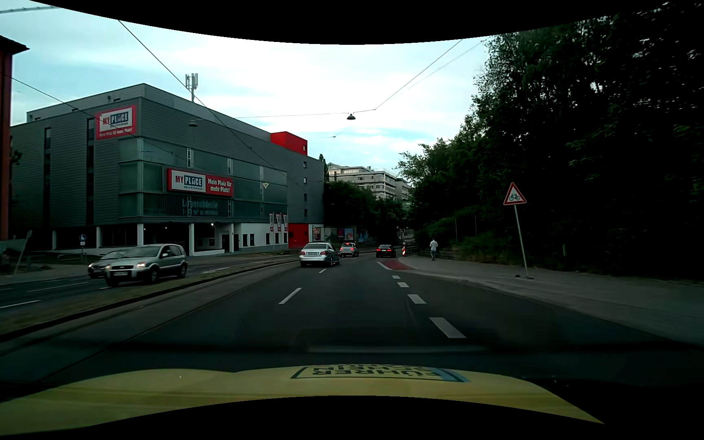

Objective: Follow the waypoints while adhering to traffic rules and regulations

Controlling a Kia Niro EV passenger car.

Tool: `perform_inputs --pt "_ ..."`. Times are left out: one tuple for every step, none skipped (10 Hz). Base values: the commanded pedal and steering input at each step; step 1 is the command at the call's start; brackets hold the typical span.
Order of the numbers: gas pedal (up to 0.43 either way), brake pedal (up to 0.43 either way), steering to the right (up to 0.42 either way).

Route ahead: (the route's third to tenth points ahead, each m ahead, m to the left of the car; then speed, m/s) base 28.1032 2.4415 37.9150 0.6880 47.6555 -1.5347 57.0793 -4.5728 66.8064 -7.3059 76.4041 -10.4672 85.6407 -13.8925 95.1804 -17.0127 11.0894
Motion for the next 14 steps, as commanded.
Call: perform_inputs --pt "0.079 0.0 -0.019" --pt "0.079 0.0 -0.016" --pt "0.067 0.0 -0.014" --pt "0.059 0.0 -0.012" --pt "0.059 0.0 -0.009" --pt "0.059 0.0 -0.008" --pt "0.059 0.0 -0.004" --pt "0.047 0.0 -0.001" --pt "0.039 0.0 0.004" --pt "0.039 0.0 0.007" --pt "0.039 0.0 0.01" --pt "0.039 0.0 0.011" --pt "0.039 0.0 0.011" --pt "0.039 0.0 0.011"
